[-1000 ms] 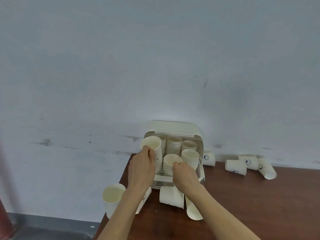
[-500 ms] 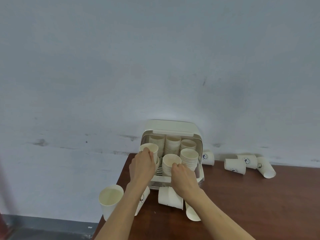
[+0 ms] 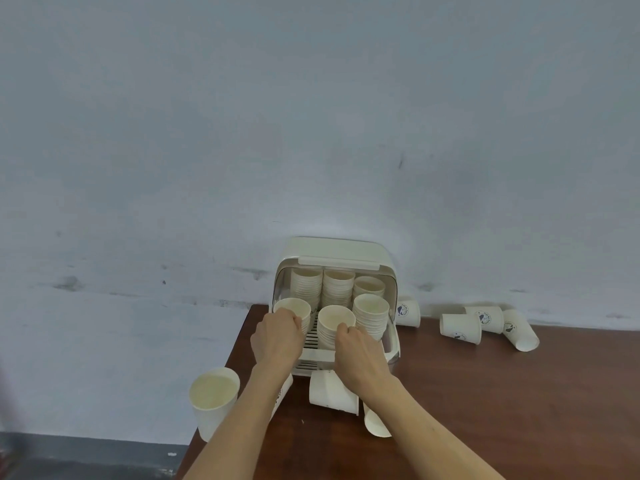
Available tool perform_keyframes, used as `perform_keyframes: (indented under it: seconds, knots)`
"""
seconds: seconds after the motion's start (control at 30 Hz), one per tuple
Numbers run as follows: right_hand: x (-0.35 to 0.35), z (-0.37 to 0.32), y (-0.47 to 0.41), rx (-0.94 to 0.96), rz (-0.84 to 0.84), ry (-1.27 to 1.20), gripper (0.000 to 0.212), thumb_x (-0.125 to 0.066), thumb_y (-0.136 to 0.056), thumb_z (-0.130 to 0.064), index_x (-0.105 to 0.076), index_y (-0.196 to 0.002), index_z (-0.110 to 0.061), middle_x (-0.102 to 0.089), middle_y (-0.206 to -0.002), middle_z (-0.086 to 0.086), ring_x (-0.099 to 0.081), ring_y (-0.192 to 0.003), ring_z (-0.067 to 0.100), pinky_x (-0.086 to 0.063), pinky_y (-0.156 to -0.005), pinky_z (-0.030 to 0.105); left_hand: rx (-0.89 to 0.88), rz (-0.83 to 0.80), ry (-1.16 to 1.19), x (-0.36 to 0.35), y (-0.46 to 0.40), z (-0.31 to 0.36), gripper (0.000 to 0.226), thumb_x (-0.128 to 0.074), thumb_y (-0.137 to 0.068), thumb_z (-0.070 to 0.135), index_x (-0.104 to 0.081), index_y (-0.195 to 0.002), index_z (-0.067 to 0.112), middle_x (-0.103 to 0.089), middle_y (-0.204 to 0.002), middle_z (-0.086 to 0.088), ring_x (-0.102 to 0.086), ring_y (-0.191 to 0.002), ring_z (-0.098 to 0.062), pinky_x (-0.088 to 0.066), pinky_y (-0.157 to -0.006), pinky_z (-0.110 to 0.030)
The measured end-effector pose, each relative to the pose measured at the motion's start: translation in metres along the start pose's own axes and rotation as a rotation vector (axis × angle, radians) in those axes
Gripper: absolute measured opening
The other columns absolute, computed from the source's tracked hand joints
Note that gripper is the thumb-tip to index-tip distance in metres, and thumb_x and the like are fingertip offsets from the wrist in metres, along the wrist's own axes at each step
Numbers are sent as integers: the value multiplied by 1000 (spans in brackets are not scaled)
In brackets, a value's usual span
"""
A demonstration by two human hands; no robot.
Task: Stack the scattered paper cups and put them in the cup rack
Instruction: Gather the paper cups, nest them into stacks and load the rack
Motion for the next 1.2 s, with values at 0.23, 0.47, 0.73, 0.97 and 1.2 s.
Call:
perform_keyframes:
  seconds: [0.23,0.47,0.73,0.97,1.2]
  knots:
    - [0,5,7,-15,9,-74,61,-52,-86,-6,-27,-141,-9,-59,-112,12,-53,-103,29,-39,-73,34,-41,1,36,16,19,10,36,-38,-100,33,-55,-131,25,-65,-118,-6,-61,-104,-27,-48,-78,-35]
    - [11,18,37,-31,116,-205,59,-42,-88,-4,-29,-143,-16,-56,-110,6,-51,-101,22,-35,-74,27,-157,46,147,18,59,32,30,-39,-100,33,-58,-122,27,-65,-108,4,-61,-98,-19,-43,-72,-30]
    - [21,68,69,-131,130,-209,41,-42,-94,-15,-38,-135,-16,-54,-114,4,-49,-104,22,-37,-78,28,-285,-35,233,-7,93,74,31,-40,-99,36,-58,-123,29,-66,-104,5,-62,-97,-17,-49,-82,-35]
    - [18,123,90,-275,98,-182,50,-38,-95,-16,-30,-144,-15,-52,-123,4,-47,-114,23,-40,-88,31,-360,-133,246,-37,118,128,30,-37,-99,36,-56,-122,33,-63,-112,6,-60,-102,-18,-47,-81,-34]
    - [10,174,104,-378,78,-174,51,-36,-97,-18,-29,-147,-15,-51,-128,3,-47,-118,22,-40,-90,31,-425,-220,203,-74,128,171,31,-36,-100,34,-52,-126,32,-57,-109,4,-59,-100,-20,-47,-81,-35]
Point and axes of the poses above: each hand's wrist, its own y-axis away from the middle knuckle, its own x-axis out of the back of the hand, z = x × y, the point moved 2 cm from there along -y, towards the middle knuckle
